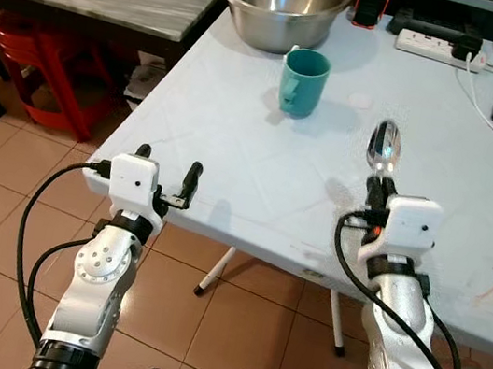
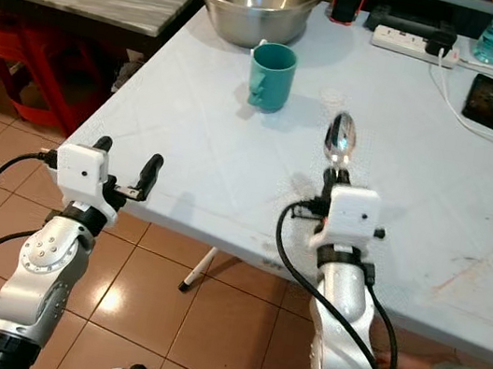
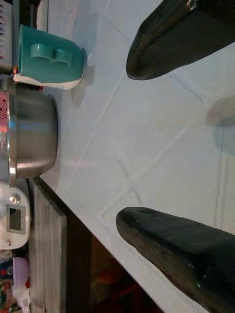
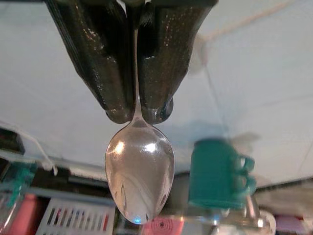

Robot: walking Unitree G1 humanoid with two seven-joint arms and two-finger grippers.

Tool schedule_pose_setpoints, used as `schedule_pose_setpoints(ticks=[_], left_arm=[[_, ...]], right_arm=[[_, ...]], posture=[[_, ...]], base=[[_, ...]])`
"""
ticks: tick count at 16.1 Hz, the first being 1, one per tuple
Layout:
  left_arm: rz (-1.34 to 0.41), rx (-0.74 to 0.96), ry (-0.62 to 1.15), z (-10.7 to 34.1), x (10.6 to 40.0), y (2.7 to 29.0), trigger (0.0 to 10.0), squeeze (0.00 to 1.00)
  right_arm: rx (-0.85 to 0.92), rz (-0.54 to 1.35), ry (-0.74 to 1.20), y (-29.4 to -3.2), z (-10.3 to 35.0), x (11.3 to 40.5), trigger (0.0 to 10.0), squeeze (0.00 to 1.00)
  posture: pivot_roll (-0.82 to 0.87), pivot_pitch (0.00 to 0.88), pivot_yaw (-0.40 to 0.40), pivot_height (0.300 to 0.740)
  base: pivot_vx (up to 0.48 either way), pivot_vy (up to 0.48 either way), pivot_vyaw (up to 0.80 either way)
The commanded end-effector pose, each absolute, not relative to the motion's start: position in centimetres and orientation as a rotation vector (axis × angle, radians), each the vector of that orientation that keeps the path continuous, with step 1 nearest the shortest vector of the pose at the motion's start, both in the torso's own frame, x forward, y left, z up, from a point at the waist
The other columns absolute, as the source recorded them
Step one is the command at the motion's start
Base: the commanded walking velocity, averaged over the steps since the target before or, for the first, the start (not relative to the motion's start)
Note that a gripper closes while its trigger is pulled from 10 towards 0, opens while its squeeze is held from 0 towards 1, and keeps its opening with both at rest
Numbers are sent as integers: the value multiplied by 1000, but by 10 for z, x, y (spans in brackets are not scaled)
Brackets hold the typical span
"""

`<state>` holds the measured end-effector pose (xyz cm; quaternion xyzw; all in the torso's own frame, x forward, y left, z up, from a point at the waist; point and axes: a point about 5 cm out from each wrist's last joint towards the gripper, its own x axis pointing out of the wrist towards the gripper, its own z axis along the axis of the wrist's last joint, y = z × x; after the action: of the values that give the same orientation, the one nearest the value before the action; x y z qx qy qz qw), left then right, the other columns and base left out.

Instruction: Setting the table

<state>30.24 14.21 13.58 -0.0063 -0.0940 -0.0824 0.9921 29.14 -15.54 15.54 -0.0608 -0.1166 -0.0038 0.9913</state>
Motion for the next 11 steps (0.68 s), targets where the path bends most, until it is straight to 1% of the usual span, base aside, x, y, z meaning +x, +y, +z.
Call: schedule_pose_setpoints(ticks=[1, 2, 6, 7, 8, 11], left_arm=[[-150, -2, -182, 133, 302, 147, 10000, 0], [-151, -2, -182, 133, 302, 147, 10000, 0], [-160, 0, -187, 134, 303, 145, 10000, 0], [-160, 0, -188, 133, 303, 145, 10000, 0], [-160, 1, -188, 133, 303, 145, 10000, 0], [-168, 0, -189, 133, 303, 143, 10000, 0]], right_arm=[[-111, -15, -250, -155, 159, 289, 10000, 0], [-113, -19, -246, -156, 158, 288, 10000, 0], [-113, -20, -246, -156, 159, 289, 10000, 0], [-114, -20, -246, -156, 159, 289, 10000, 0], [-114, -20, -246, -156, 159, 290, 10000, 0], [-113, -23, -246, -156, 158, 291, 10000, 0]], posture=[[-144, 176, 52, 740], [-148, 174, 56, 740], [-150, 174, 56, 740], [-150, 174, 56, 740], [-150, 174, 56, 740], [-147, 172, 57, 740]], base=[[0, 390, -450], [0, 401, -538], [0, 419, -800], [0, 442, -544], [0, 446, -425], [0, 449, 0]])
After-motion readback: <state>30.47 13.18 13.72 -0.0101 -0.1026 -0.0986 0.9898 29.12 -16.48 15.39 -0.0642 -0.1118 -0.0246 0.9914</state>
